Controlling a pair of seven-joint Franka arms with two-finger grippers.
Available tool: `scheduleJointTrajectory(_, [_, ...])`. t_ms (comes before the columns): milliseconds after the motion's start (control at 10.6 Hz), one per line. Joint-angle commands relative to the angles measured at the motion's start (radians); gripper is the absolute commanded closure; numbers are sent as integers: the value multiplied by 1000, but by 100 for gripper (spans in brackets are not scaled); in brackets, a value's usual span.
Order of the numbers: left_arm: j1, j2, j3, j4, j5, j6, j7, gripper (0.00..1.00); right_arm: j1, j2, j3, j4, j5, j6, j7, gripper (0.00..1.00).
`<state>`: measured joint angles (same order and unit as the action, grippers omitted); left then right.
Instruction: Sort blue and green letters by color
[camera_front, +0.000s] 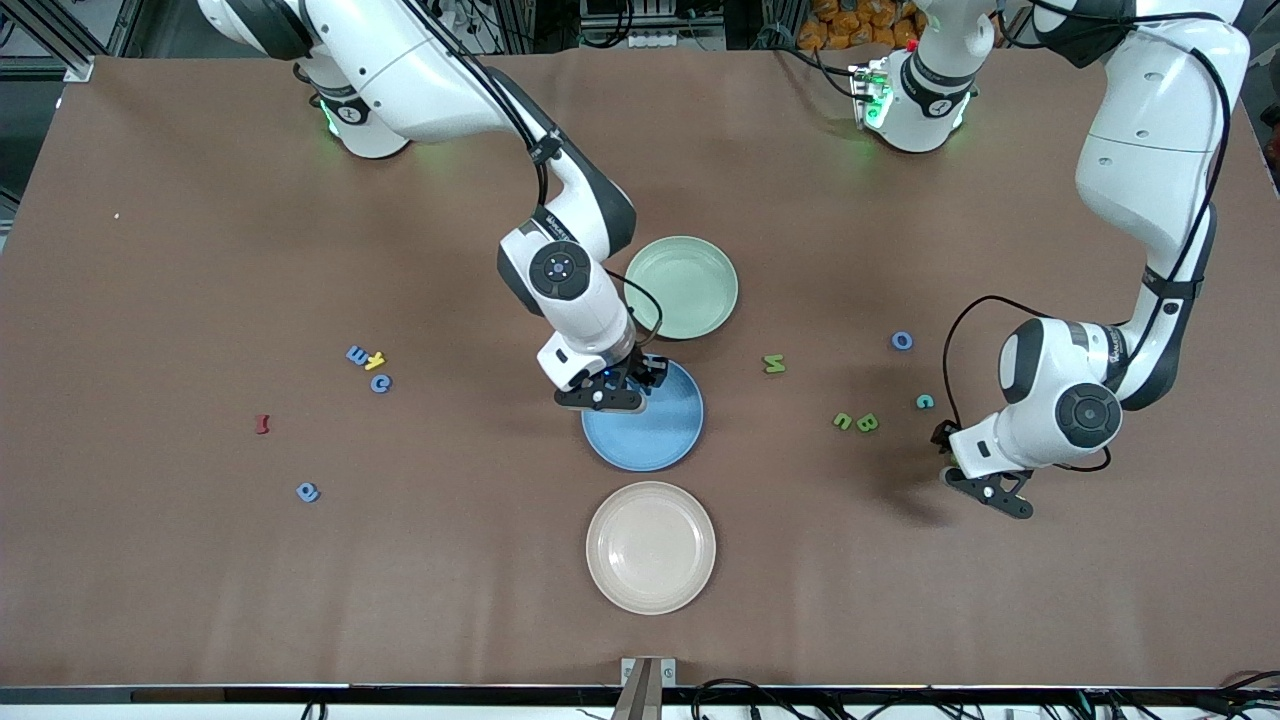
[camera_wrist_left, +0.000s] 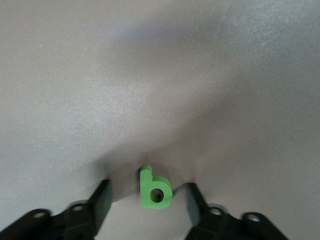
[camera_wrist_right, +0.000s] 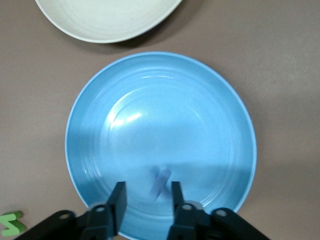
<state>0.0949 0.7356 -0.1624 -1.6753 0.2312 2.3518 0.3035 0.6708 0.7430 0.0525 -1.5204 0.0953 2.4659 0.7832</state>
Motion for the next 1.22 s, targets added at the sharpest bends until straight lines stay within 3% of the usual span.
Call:
scheduleJointTrajectory(0, [-1,-10,-3,-24,-12,14,-37,100,9,13,-3,36,-20,-21,71,0])
scheduleJointTrajectory(188, [-6,-13,-3,-24,-13,14,-41,100,-6,-14,-14,26,-31,-130,9,0])
scheduleJointTrajectory(470, [-6,-51,-5,-18,-13,0,-63,100,-120,-97,-17,8,-40,-333,-383,0])
scheduleJointTrajectory(752, [-7,-104,-26,11,-105,-65,-92,100,-241,-236,-17,-130,-40,-354,-697,0])
scheduleJointTrajectory(1128, [-96,-119,-62,26,-136,-66,-350,100,-439,-411,0,-331,-42,-335,-980,0])
